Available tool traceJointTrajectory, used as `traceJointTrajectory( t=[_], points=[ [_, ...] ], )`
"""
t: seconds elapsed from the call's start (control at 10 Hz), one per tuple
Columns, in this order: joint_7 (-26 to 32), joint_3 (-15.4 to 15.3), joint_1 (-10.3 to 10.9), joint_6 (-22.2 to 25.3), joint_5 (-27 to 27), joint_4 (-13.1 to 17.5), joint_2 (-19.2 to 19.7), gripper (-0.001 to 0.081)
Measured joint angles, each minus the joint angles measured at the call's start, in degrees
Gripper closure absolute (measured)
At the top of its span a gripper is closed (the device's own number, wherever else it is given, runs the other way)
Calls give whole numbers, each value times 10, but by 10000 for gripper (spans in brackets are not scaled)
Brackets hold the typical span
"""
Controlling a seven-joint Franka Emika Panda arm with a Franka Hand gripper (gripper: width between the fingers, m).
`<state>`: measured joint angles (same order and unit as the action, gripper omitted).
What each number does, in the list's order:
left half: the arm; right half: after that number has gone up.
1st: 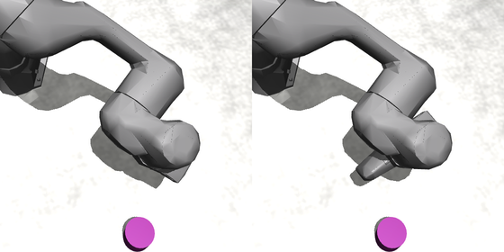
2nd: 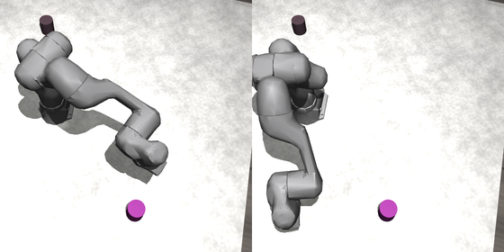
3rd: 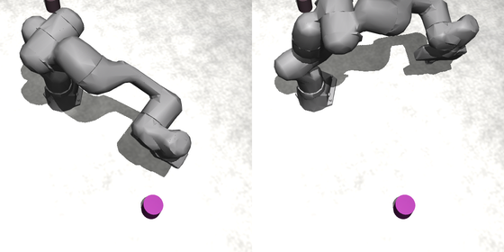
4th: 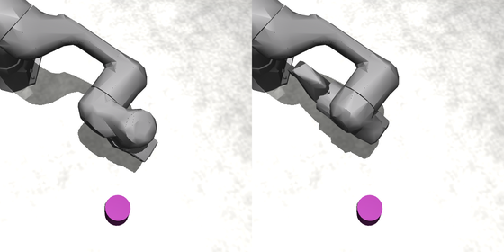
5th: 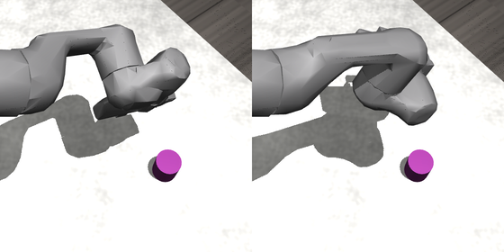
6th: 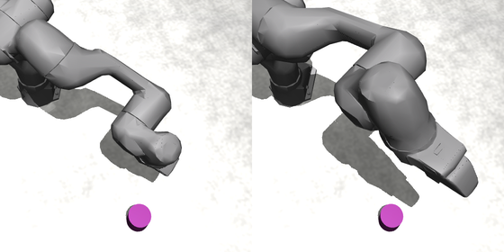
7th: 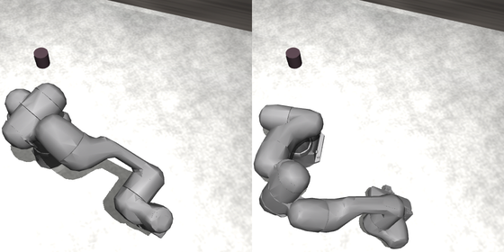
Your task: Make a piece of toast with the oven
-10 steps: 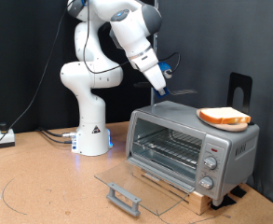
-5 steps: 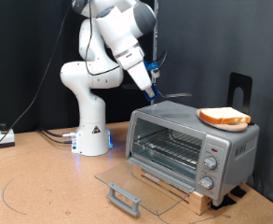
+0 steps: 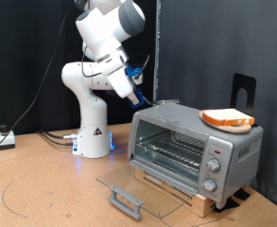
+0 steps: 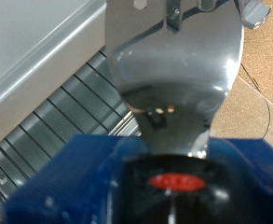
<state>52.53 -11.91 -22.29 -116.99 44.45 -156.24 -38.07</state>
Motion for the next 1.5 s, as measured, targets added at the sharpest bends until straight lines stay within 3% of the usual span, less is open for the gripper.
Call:
traceJointTrajectory(
  t=[0.3, 0.5, 0.8, 1.1, 1.5],
  points=[
    [55, -1, 11, -5, 6, -7, -1, 395],
    [80, -18, 17, -33, -3, -13, 4, 395],
    [35, -83, 10, -89, -43, -9, 41, 395],
    [27, -117, 19, -134, 3, 8, 81, 395],
    [-2, -157, 23, -152, 35, 38, 121, 395]
  ],
)
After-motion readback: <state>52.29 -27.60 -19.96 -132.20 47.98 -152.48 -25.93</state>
